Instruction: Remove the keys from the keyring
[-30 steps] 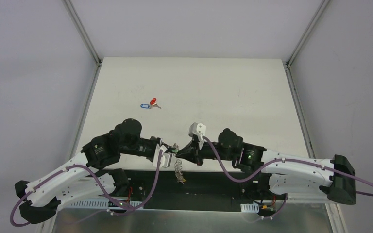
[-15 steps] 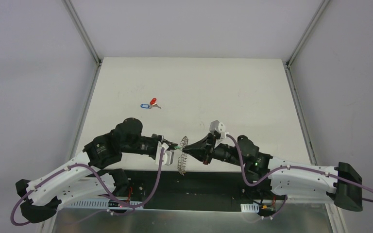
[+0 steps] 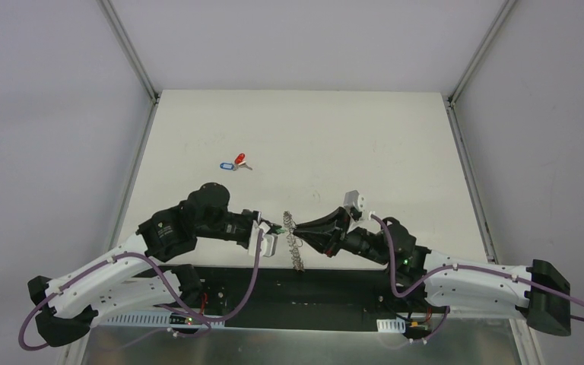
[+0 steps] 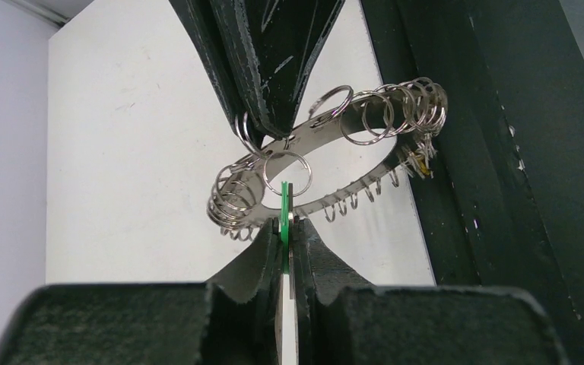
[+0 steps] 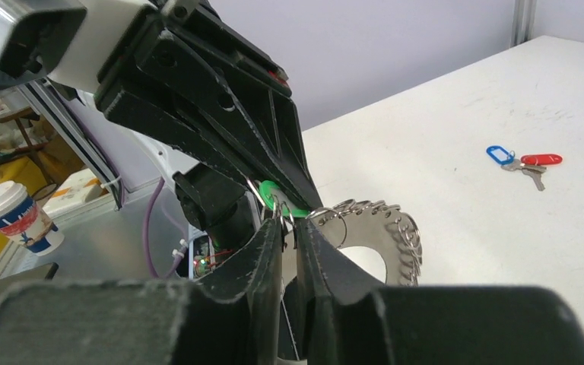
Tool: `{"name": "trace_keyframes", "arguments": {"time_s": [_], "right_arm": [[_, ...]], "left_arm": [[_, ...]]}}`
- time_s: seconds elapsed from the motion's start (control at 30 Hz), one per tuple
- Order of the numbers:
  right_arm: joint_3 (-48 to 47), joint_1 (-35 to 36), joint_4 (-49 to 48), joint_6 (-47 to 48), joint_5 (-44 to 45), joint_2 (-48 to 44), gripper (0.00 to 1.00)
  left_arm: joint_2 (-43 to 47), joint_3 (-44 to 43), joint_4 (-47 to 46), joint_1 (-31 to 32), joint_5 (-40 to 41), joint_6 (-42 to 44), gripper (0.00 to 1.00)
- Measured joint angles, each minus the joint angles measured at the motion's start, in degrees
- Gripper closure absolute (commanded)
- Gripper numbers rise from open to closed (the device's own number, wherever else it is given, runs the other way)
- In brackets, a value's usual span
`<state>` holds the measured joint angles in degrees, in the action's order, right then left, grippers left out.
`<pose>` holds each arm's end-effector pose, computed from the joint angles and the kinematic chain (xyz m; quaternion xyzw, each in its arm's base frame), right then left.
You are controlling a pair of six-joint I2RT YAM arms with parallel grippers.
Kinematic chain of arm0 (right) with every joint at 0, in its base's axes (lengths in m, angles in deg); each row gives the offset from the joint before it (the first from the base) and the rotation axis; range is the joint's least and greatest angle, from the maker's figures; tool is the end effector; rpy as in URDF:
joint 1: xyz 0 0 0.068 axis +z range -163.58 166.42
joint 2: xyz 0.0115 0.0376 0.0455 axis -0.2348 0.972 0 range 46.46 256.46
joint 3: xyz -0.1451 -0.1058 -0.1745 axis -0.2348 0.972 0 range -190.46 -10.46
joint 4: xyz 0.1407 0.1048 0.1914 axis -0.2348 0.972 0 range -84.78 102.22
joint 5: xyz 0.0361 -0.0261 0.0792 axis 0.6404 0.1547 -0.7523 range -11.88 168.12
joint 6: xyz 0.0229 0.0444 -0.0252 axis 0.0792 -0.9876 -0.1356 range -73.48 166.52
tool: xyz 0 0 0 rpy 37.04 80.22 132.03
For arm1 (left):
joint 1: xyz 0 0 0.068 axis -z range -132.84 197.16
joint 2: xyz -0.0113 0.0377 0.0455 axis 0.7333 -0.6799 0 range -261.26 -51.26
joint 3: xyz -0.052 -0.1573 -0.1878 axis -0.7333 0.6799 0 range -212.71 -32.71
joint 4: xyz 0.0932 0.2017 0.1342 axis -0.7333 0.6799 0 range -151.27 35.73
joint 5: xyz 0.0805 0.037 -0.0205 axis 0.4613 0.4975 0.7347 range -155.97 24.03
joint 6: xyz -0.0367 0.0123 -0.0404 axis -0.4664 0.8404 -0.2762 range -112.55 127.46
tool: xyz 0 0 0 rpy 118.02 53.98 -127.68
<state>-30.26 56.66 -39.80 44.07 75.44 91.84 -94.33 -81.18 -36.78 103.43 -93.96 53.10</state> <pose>0.0666 0.1909 0.2715 -0.3379 0.4687 0.4945 0.6493 0.0863 -0.1619 0.3252 0.7022 0.3890 -0.2482 0.5422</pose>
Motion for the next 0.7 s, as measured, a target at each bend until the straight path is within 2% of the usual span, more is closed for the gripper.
{"name": "trace_keyframes", "arguments": {"time_s": [0.07, 0.17, 0.47, 0.7], "right_arm": [[-0.17, -0.11, 1.60, -0.15, -0.13, 0.00, 0.67], [-0.70, -0.26, 4.76, 0.22, -0.39, -0.09, 0.61], [-4.81, -0.28, 19.45, 5.88, -2.40, -2.60, 0.57], [-11.72, -0.28, 28.70, 12.35, -5.97, -0.50, 0.56]], "left_arm": [[0.24, 0.00, 0.33, 0.00, 0.02, 0.00, 1.00], [0.57, 0.13, 1.60, -0.02, 0.13, 0.00, 1.00], [0.96, 0.42, 2.36, -0.02, -0.39, 0.04, 1.00], [1.60, 0.44, 2.38, -0.02, -1.68, 0.20, 1.00]]}}
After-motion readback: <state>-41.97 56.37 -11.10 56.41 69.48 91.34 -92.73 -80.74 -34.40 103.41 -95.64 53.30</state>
